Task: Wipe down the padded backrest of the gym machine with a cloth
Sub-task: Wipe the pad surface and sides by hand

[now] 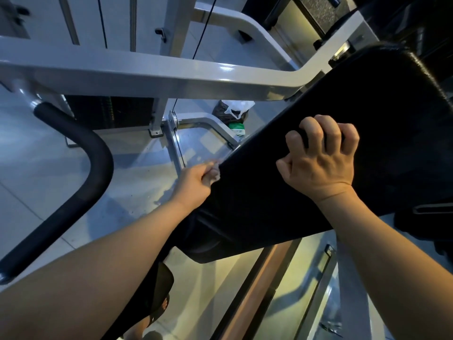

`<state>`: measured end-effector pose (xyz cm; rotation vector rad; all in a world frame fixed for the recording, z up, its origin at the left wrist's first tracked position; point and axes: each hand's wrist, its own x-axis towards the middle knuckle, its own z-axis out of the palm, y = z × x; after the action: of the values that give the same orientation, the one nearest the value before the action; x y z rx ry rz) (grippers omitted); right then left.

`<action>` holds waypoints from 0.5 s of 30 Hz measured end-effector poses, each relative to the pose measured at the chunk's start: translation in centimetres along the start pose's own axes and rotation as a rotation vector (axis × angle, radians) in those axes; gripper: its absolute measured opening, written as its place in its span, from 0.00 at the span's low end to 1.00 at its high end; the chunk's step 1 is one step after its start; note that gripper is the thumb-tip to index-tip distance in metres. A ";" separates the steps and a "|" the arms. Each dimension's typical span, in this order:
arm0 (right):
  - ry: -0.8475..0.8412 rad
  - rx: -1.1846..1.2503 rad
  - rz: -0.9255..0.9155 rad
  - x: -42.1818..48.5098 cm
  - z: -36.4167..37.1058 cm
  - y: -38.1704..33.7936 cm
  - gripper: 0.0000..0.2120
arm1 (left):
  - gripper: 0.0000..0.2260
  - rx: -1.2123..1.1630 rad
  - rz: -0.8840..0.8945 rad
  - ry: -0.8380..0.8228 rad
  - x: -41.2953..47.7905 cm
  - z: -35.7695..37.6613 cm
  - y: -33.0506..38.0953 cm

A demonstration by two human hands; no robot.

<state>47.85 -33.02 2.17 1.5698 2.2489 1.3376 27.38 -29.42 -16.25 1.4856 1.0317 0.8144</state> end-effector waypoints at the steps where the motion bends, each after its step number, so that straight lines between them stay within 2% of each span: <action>1: -0.003 -0.006 0.001 0.0 -0.1 0.1 0.13 | 0.11 -0.019 -0.078 -0.008 -0.3 -0.1 -0.6; 4: -0.040 -0.010 0.015 0.2 -0.6 0.1 0.14 | 0.12 -0.024 -0.138 -0.007 0.6 0.2 -0.5; 8: -0.043 0.105 0.061 1.1 -1.9 -0.9 0.10 | 0.14 -0.175 -0.015 -0.068 3.3 0.3 5.7; 10: -0.104 0.226 -0.055 0.9 -2.4 -2.8 0.11 | 0.14 -0.284 0.023 -0.137 5.0 0.3 8.9; 12: -0.203 0.293 -0.151 1.0 -2.4 -4.6 0.15 | 0.13 -0.331 0.001 -0.216 6.3 0.1 9.1; 15: -0.291 0.263 -0.158 1.0 -0.6 -5.8 0.19 | 0.12 -0.113 -0.041 -0.237 5.3 -1.1 5.0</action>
<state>42.95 -33.07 -1.08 1.5035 2.3722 0.7446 29.25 -24.25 -11.36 1.4211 0.8226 0.6393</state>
